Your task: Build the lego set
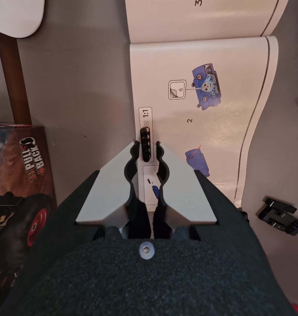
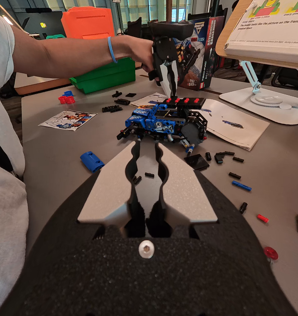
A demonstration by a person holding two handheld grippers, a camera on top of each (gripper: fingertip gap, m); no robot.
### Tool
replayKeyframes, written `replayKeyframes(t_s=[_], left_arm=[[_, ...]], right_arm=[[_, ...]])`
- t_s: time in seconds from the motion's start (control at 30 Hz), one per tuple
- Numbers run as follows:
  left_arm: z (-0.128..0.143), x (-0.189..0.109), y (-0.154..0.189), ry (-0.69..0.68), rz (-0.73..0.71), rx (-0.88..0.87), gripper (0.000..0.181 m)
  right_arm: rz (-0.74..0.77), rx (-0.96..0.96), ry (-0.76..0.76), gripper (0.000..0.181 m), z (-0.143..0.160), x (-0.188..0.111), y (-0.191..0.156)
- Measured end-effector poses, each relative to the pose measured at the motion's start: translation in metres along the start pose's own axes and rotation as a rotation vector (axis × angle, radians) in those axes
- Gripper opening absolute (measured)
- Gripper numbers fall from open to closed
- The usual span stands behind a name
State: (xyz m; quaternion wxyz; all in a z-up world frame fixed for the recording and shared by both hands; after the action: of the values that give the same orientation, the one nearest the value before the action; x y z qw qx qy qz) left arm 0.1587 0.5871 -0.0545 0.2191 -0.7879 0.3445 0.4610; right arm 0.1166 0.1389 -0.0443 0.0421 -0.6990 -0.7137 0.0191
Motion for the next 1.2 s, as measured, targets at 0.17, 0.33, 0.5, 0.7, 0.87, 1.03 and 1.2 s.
replayKeyframes(t_s=[0.17,0.33,0.5,0.7,0.87,1.03,1.2], left_arm=[[-0.003,-0.001,-0.002,0.008,0.005,0.007,0.006],[-0.004,-0.002,-0.003,-0.014,0.015,0.004,0.006],[-0.002,-0.002,-0.005,-0.033,0.027,0.001,0.005],[-0.003,0.001,-0.005,-0.031,0.039,-0.002,0.006],[-0.003,0.002,-0.006,-0.034,0.04,0.002,0.006],[-0.004,-0.013,0.002,0.003,0.011,-0.038,0.006],[-0.019,-0.055,0.136,0.272,0.279,-0.166,0.006]], right_arm=[[-0.002,-0.001,-0.005,0.017,0.0,0.001,0.0],[-0.006,0.009,-0.007,0.017,0.0,0.001,0.001],[-0.008,0.007,-0.009,0.017,0.001,0.001,0.0],[-0.012,0.013,-0.011,0.017,0.001,0.001,0.001],[-0.013,0.011,-0.012,0.017,0.001,0.001,0.0],[-0.012,0.015,-0.014,0.017,0.001,0.001,0.001],[-0.007,0.008,-0.01,0.018,0.001,0.001,0.0]])
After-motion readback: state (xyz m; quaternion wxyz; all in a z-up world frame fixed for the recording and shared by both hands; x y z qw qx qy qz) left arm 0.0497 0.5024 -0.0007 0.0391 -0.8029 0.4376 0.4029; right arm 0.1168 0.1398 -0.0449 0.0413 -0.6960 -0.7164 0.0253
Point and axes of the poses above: each gripper's, where its closed fingertips meet, x out along the fingers, z out of its underside, y = z × x across the jaws, the point moved 9 cm from there along -x, back along the fingers, and after that the axes turned 12 degrees about y, right-handed, at the moved point
